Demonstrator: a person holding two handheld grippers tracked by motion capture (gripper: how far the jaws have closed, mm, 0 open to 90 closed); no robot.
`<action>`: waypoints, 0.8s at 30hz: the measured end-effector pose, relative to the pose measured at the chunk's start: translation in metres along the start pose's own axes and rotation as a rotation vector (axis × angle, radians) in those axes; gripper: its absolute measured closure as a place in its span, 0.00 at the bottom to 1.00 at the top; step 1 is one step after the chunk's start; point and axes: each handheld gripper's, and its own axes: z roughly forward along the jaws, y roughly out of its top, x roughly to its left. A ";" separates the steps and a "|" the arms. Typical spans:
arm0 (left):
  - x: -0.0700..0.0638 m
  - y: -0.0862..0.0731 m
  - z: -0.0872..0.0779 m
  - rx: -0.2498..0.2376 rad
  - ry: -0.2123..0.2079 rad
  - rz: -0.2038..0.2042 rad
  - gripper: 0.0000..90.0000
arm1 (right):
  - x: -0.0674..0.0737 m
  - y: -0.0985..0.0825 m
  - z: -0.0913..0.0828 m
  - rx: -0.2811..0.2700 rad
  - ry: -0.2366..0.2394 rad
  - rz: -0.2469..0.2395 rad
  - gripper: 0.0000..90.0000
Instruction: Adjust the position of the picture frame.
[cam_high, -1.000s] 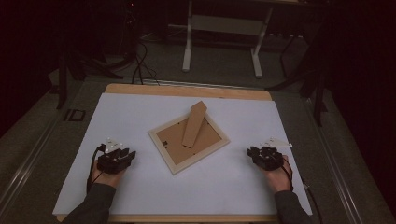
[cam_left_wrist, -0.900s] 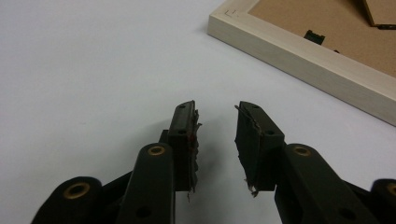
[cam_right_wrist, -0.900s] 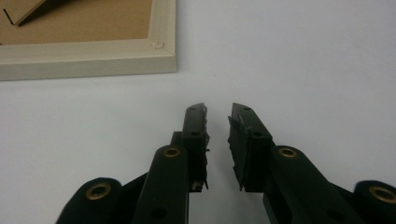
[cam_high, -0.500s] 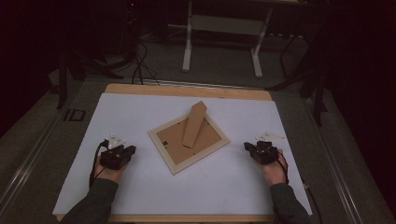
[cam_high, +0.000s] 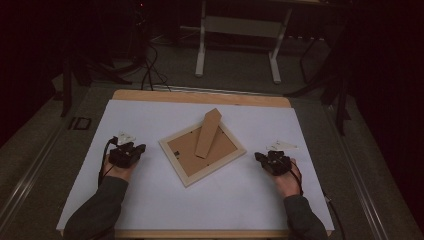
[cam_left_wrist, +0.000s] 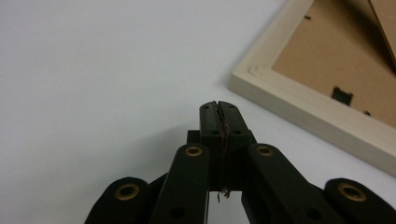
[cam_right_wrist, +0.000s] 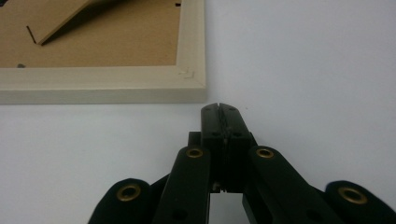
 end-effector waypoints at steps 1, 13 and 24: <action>0.000 0.000 0.000 0.000 0.000 0.000 1.00 | 0.000 0.000 0.000 0.000 0.000 0.000 1.00; 0.002 0.022 0.026 -0.039 -0.031 0.069 1.00 | 0.011 0.002 0.008 0.004 0.026 -0.022 1.00; 0.001 0.031 0.055 0.013 -0.049 0.053 1.00 | 0.018 0.003 0.016 0.002 0.042 -0.017 1.00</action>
